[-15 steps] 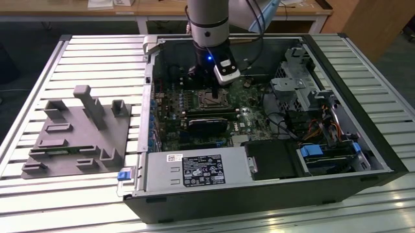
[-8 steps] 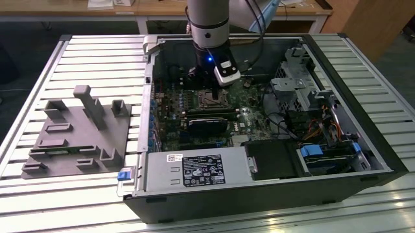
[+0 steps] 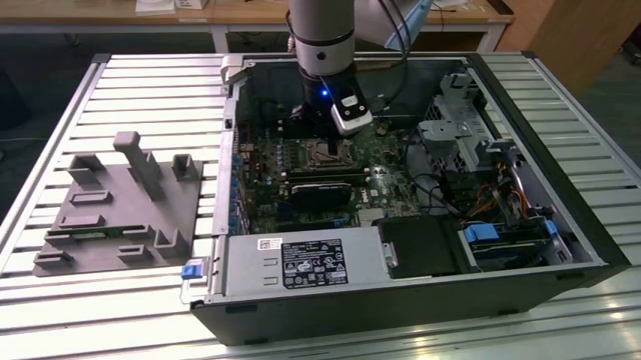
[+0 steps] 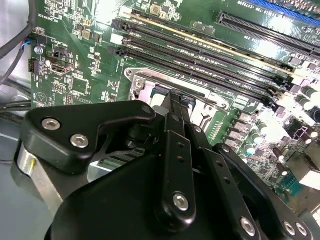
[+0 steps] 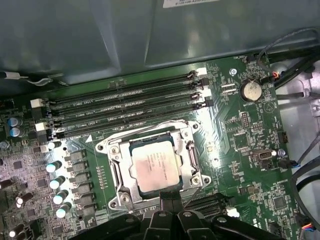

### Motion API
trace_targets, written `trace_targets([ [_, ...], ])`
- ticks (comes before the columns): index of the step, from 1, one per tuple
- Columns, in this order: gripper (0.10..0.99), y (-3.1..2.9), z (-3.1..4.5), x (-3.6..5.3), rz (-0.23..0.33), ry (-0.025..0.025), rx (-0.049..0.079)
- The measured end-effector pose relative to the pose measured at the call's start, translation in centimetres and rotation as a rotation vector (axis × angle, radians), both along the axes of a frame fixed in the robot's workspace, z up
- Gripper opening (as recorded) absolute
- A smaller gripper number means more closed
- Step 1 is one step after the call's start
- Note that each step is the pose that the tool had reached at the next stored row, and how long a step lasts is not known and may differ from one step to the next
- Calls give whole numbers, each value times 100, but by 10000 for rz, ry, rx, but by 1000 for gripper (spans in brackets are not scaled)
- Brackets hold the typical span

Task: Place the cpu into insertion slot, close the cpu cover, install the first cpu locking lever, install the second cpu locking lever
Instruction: 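Install the second cpu locking lever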

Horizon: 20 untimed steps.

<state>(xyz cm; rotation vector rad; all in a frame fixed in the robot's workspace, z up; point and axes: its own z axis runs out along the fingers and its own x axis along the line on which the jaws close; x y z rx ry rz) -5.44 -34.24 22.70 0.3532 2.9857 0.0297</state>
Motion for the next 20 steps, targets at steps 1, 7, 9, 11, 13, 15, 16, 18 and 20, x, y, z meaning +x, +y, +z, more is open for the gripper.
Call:
trace_targets([
  [1,106,0,8,0,1,-1,1],
  [7,106,-8,62,1,3,-2,3],
  [9,106,-24,68,2,1,-2,2],
  [11,106,-49,69,3,1,-2,3],
  [13,106,-79,70,3,0,-1,2],
  [15,106,-112,71,4,0,-1,1],
  [16,106,-128,71,4,1,0,1],
  [18,106,-155,70,5,1,-1,3],
  [20,106,-176,71,5,1,-1,2],
])
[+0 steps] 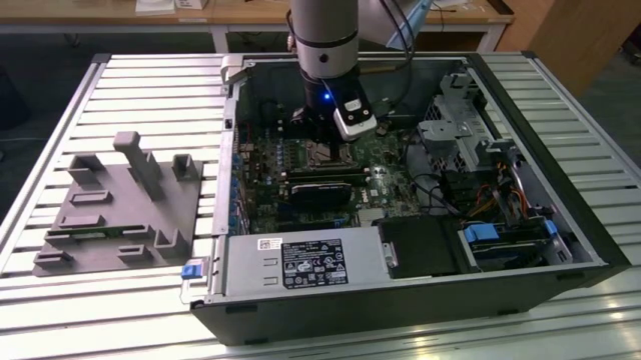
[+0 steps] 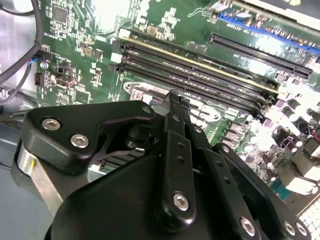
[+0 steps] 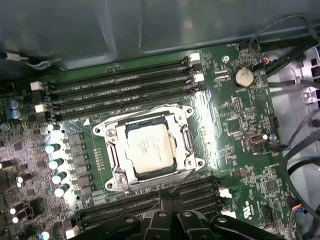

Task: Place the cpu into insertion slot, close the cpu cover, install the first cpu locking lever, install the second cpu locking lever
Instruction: 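Install the second cpu locking lever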

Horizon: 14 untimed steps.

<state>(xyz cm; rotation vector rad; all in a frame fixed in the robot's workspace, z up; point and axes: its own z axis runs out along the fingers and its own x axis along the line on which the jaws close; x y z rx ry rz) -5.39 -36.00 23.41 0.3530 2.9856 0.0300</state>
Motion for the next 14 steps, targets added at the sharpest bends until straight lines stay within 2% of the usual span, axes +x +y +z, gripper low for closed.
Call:
trace_targets([
  [5,106,-11,0,0,-2,0,0],
  [6,106,-12,-1,1,0,20,-1],
  [7,106,-12,-4,2,1,141,1],
  [8,106,-12,-7,3,0,296,1],
  [11,106,-14,-15,13,0,813,-2],
  [12,106,-15,-17,15,1,962,-1],
  [13,106,-16,-16,15,0,996,-2],
  [14,106,-16,-16,15,-1,997,-3],
])
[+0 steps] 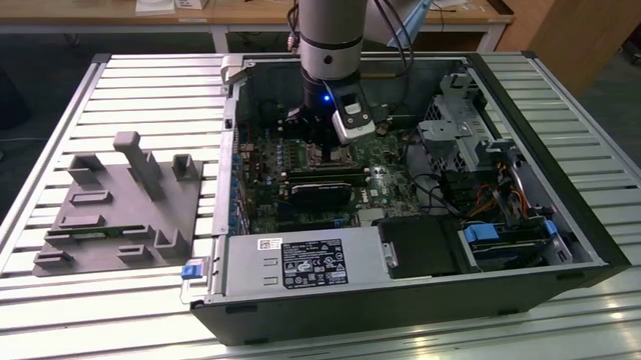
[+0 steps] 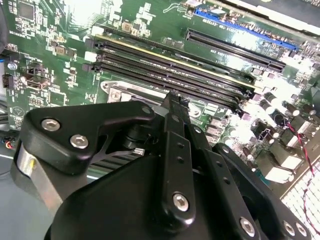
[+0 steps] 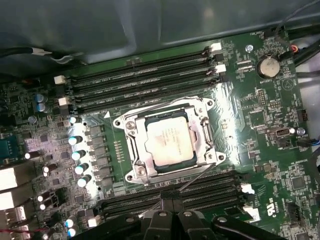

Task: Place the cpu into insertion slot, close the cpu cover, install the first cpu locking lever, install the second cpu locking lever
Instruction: 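Install the second cpu locking lever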

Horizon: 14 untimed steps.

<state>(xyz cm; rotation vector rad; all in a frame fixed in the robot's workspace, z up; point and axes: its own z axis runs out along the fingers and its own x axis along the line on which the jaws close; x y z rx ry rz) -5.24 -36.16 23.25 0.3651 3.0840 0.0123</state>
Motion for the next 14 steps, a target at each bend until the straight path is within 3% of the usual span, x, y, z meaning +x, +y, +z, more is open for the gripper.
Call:
trace_targets([
  [8,106,-30,-19,-1,84,-2,103],
  [14,106,-68,-47,-5,240,1,110],
])
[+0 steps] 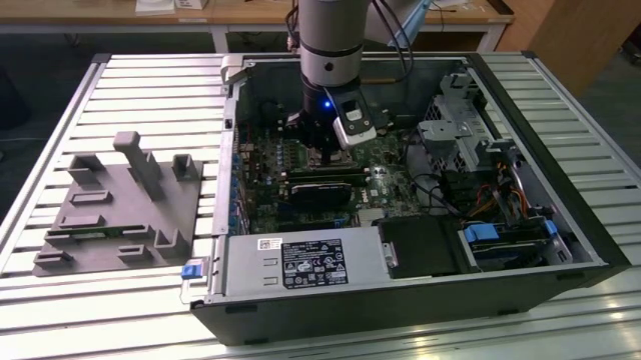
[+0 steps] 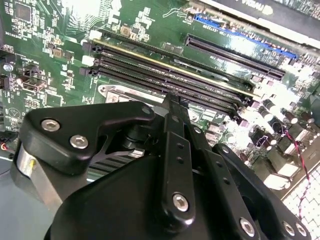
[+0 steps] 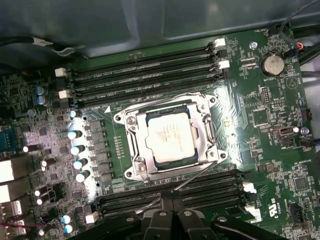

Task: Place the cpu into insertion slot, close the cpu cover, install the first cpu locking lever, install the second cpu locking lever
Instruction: 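Install the second cpu locking lever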

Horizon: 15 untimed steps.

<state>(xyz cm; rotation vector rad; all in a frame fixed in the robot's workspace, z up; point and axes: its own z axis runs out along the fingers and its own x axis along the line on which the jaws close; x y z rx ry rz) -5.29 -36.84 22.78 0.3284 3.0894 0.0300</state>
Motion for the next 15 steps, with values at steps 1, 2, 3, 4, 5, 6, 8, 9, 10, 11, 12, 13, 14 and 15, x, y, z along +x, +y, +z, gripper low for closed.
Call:
trace_targets([
  [1,106,-6,-4,-1,21,0,2],
  [2,106,-11,-7,-1,46,0,2],
  [3,106,-14,-10,-1,70,-1,3],
  [4,106,-17,-12,-1,93,-1,3],
  [5,106,-20,-14,-1,113,0,2],
  [6,106,-24,-16,-1,132,0,2],
  [8,106,-34,-19,-1,176,0,4],
  [9,106,-40,-20,-1,200,-1,7],
  [10,106,-48,-21,-1,222,0,9],
  [11,106,-57,-22,-1,242,-1,14],
  [12,106,-66,-23,-2,262,-1,19],
  [13,106,-74,-24,-2,283,0,31],
  [14,106,-79,-25,-3,309,0,45],
  [15,106,-80,-25,-5,344,-1,60],
])
